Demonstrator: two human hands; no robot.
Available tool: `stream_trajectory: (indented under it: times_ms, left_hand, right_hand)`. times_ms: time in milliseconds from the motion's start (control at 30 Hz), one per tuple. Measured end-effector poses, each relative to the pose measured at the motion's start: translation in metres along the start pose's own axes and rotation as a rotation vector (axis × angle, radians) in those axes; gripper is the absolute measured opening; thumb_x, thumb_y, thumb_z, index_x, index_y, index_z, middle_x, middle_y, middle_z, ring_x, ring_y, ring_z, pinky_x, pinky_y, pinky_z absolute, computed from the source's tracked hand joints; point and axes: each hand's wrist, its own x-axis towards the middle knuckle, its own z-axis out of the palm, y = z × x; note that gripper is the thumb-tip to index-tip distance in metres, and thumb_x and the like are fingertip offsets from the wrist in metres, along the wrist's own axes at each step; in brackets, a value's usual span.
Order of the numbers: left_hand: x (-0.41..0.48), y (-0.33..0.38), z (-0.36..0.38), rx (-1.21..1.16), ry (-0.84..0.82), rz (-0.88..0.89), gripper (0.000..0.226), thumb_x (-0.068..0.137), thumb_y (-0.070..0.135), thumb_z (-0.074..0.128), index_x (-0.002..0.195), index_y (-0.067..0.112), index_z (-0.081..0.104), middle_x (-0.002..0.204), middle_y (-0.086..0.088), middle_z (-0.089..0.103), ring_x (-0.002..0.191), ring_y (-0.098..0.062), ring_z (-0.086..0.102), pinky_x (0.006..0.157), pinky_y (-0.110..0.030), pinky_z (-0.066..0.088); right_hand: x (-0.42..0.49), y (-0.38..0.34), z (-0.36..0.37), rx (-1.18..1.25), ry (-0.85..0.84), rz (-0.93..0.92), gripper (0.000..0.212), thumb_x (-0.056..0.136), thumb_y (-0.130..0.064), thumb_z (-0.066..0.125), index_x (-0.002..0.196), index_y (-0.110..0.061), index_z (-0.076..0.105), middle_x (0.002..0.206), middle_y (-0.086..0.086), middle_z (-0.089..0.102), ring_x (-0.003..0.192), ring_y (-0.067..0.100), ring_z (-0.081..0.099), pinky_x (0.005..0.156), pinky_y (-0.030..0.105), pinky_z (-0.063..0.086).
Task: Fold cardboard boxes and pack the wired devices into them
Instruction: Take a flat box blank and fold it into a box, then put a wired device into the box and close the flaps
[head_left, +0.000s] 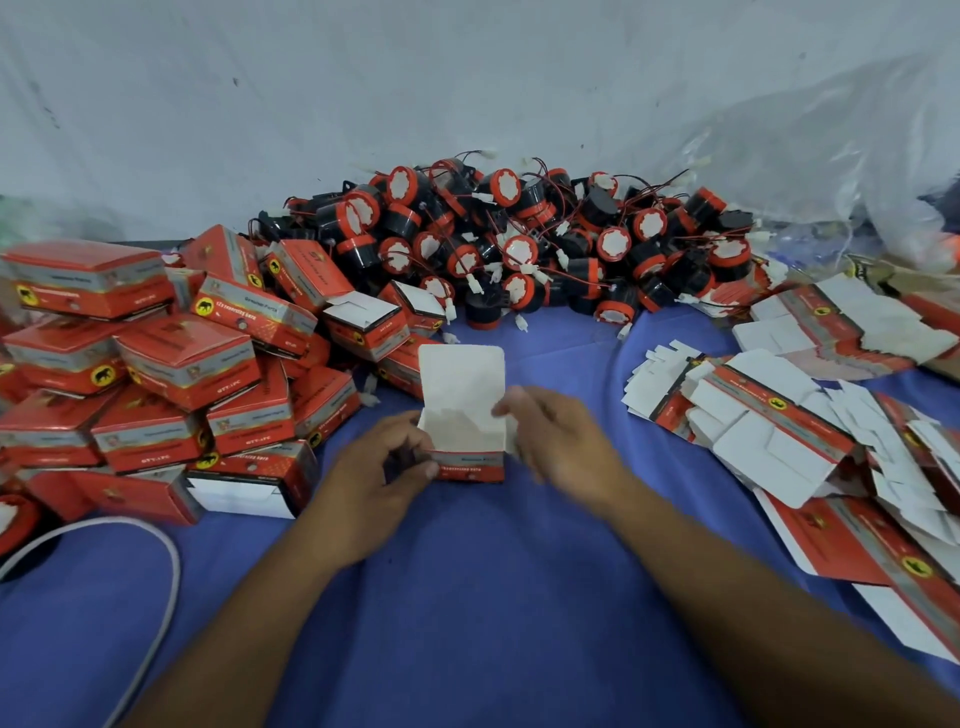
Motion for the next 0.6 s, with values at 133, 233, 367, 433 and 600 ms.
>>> stream_trajectory:
  times_ms: [133,233,367,433,600]
  left_hand:
    - [-0.001,0.002,0.004,0.092,0.033,0.036,0.024,0.087,0.013,0.073,0.096,0.029,0.058,0.117,0.01,0.053,0.113,-0.012,0.049,0.096,-0.026,0.037]
    - [-0.002,0.002,0.006,0.096,0.055,0.076,0.031,0.085,0.014,0.076,0.105,0.028,0.056,0.116,0.011,0.052,0.115,-0.008,0.048,0.098,-0.022,0.036]
    - [0.001,0.001,0.005,0.079,0.073,0.084,0.034,0.082,0.017,0.079,0.104,0.03,0.056,0.114,0.008,0.051,0.111,-0.002,0.049,0.09,-0.009,0.036]
    - [0.001,0.0,0.005,0.086,0.057,0.09,0.036,0.081,0.021,0.079,0.105,0.033,0.055,0.119,0.01,0.051,0.116,-0.002,0.048,0.092,-0.007,0.034]
    - [0.0,-0.002,0.006,0.066,0.045,0.074,0.034,0.082,0.025,0.078,0.104,0.031,0.053,0.123,0.02,0.049,0.119,0.005,0.044,0.089,-0.004,0.034]
  right_hand:
    - [0.077,0.026,-0.048,-0.212,0.388,-0.002,0.017,0.1,-0.024,0.055,0.096,-0.011,0.064,0.082,0.006,0.067,0.074,0.019,0.059,0.074,0.033,0.05]
    - [0.132,0.05,-0.089,-0.483,0.509,0.102,0.043,0.094,-0.017,0.061,0.132,-0.001,0.049,0.132,0.021,0.052,0.119,0.036,0.049,0.099,0.043,0.042]
    - [0.177,0.068,-0.113,-0.645,0.439,0.203,0.068,0.089,-0.03,0.071,0.141,-0.004,0.037,0.144,0.026,0.038,0.128,0.049,0.04,0.107,0.054,0.038]
    - [0.185,0.075,-0.112,-0.617,0.449,0.187,0.061,0.088,-0.032,0.074,0.133,-0.006,0.043,0.136,0.025,0.044,0.12,0.049,0.047,0.101,0.054,0.043]
    - [0.172,0.071,-0.095,-0.63,0.463,0.06,0.043,0.083,-0.02,0.072,0.115,-0.005,0.048,0.116,0.021,0.057,0.102,0.042,0.056,0.079,0.044,0.045]
